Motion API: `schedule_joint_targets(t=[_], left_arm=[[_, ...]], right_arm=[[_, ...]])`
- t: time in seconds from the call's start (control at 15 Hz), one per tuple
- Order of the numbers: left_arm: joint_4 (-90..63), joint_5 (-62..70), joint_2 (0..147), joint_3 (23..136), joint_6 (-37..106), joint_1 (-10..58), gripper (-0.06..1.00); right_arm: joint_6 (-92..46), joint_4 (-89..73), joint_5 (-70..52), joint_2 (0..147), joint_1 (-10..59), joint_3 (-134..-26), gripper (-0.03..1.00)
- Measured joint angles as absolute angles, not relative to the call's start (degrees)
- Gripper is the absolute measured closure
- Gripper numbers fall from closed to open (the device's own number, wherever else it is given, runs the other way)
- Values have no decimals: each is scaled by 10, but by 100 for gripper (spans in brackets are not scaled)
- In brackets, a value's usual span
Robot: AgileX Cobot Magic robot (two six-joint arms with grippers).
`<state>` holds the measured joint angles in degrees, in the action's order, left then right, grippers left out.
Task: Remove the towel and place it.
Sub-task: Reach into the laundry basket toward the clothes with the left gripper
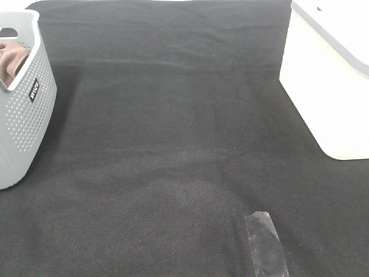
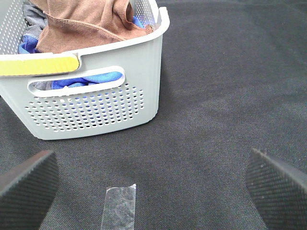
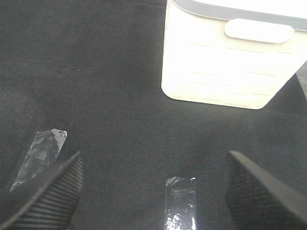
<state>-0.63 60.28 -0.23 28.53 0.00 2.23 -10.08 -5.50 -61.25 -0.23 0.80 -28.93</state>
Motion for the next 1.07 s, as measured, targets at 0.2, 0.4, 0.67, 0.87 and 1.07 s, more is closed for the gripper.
schedule_joint_targets(t=[0.2, 0.4, 0.67, 0.87, 1.07], left_arm=[[-6, 603, -2, 285, 0, 22, -5], [-6, 603, -2, 285, 0, 22, -5], [-6, 603, -2, 285, 0, 22, -5], [-6, 603, -2, 285, 0, 22, -5], [-6, 603, -2, 285, 0, 22, -5]], right_arm=[[-101, -55, -612, -2, 8, -289, 20], [-101, -55, -612, -2, 8, -289, 20], [-101, -55, -612, -2, 8, -289, 20], [-101, -55, -612, -2, 8, -289, 20], [-101, -55, -612, -2, 8, -289, 20]])
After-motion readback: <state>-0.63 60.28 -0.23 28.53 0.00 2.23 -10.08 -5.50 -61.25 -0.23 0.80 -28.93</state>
